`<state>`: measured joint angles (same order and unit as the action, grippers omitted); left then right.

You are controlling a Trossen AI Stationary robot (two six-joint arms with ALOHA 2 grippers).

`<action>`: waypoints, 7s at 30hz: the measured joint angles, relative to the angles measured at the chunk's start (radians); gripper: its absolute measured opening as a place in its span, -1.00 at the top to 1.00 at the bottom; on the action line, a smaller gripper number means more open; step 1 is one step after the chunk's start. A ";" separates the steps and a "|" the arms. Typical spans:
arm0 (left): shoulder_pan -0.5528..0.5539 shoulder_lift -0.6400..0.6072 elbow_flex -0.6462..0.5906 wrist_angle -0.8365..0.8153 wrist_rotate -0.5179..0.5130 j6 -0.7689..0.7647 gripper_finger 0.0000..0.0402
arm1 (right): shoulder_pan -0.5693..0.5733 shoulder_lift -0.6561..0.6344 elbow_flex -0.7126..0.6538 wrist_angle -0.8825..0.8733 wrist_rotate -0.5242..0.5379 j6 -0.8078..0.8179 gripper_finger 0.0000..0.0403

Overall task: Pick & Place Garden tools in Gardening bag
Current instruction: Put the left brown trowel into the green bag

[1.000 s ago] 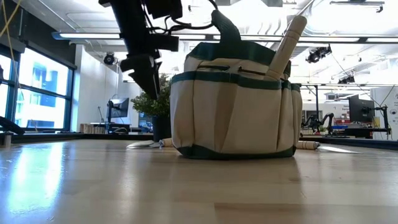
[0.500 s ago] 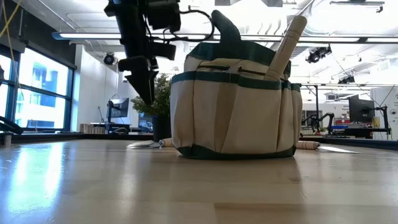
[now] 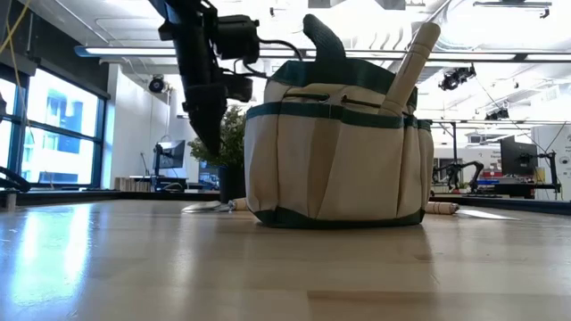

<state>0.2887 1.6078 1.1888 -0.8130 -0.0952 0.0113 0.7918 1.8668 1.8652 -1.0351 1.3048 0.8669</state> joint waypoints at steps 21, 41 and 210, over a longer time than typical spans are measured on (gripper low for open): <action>-0.010 -0.002 -0.040 0.109 0.133 -0.126 -0.19 | -0.048 0.000 0.000 0.000 -0.001 0.000 0.40; -0.017 -0.001 -0.124 0.354 0.131 -0.144 -0.19 | -0.065 0.000 0.000 0.015 -0.028 -0.034 0.40; -0.832 -0.140 -0.582 2.054 -0.346 0.064 0.70 | 0.348 0.007 0.000 0.174 0.104 -0.022 0.40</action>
<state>-0.5435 1.4677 0.6064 1.2409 -0.4410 0.0755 1.1395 1.8733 1.8648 -0.8611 1.4086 0.8451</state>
